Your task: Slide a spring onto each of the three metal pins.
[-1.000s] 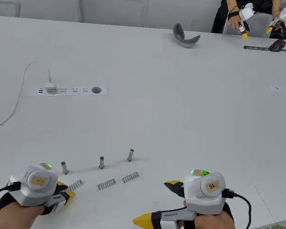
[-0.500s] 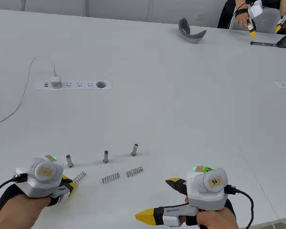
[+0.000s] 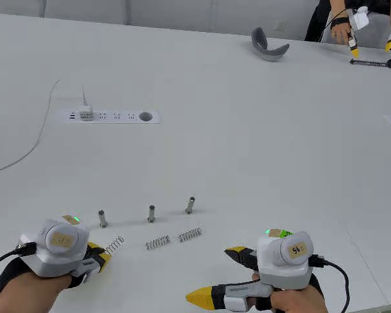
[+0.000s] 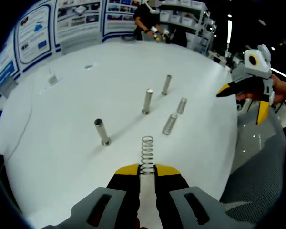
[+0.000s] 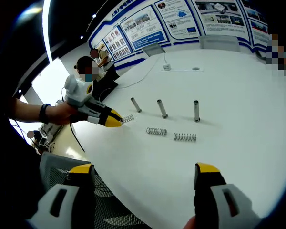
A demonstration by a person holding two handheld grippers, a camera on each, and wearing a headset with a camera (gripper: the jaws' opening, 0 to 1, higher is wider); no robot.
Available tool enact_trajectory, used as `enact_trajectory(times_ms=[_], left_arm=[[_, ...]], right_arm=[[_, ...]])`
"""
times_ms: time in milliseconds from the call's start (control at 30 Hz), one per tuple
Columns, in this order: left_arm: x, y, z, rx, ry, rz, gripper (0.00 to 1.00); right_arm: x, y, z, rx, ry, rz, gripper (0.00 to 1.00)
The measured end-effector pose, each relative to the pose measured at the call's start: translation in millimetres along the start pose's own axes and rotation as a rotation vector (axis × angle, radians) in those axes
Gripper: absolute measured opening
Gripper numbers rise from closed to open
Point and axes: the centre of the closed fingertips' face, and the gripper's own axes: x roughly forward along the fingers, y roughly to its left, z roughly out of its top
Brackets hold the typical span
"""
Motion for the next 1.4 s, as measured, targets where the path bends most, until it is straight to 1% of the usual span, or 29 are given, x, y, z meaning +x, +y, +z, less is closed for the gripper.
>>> enact_trajectory(times_ms=[100,200,267,300,400,600,667,700,833,900,1133,1267,1400], left_arm=[[-2.9,-3.4,-0.5,0.012,-0.002,-0.005,0.11],[-8.5,-9.6,2.3,0.024,-0.010,-0.015,0.11],[-9.3,-11.7,2.8,0.034,-0.012,-0.022,0.11],[-10.8,-15.4,3.7,0.044,-0.012,-0.036,0.11],[-13.6,-19.4,6.3,0.036,-0.018,-0.046,0.11],[-19.5,-31.8,11.8,0.070,-0.027,-0.069,0.11],[-21.5,-37.2,14.3,0.076,-0.032,-0.078,0.11],[-22.8,-42.1,15.4,0.086,-0.034,-0.088,0.11],[-24.3,-54.1,17.6,0.117,-0.034,-0.110,0.11],[-24.8,-59.6,20.6,0.125,-0.038,-0.119,0.11],[-25.9,-79.5,34.3,0.157,-0.057,-0.154,0.11],[-24.3,-91.0,36.2,0.182,-0.058,-0.175,0.11],[-23.8,-103.8,38.8,0.196,-0.061,-0.198,0.11]], right_arm=[[0.4,0.6,0.2,0.001,-0.001,0.003,0.86],[0.3,0.9,1.6,0.007,-0.010,0.007,0.85],[0.3,1.0,2.1,0.012,-0.014,0.009,0.85],[0.4,1.2,2.3,0.013,-0.015,0.010,0.84],[0.8,1.6,2.2,0.016,-0.015,0.011,0.83],[0.5,2.9,4.9,0.037,-0.032,0.020,0.82],[0.3,2.7,5.4,0.041,-0.035,0.021,0.81],[0.1,3.2,6.2,0.046,-0.039,0.024,0.81],[-0.9,6.2,10.9,0.064,-0.066,0.043,0.78],[-0.7,7.0,11.9,0.068,-0.073,0.050,0.76],[-0.3,8.1,16.2,0.103,-0.094,0.060,0.76],[-0.5,10.9,18.5,0.111,-0.104,0.074,0.73],[-1.3,18.4,23.4,0.153,-0.138,0.116,0.69]])
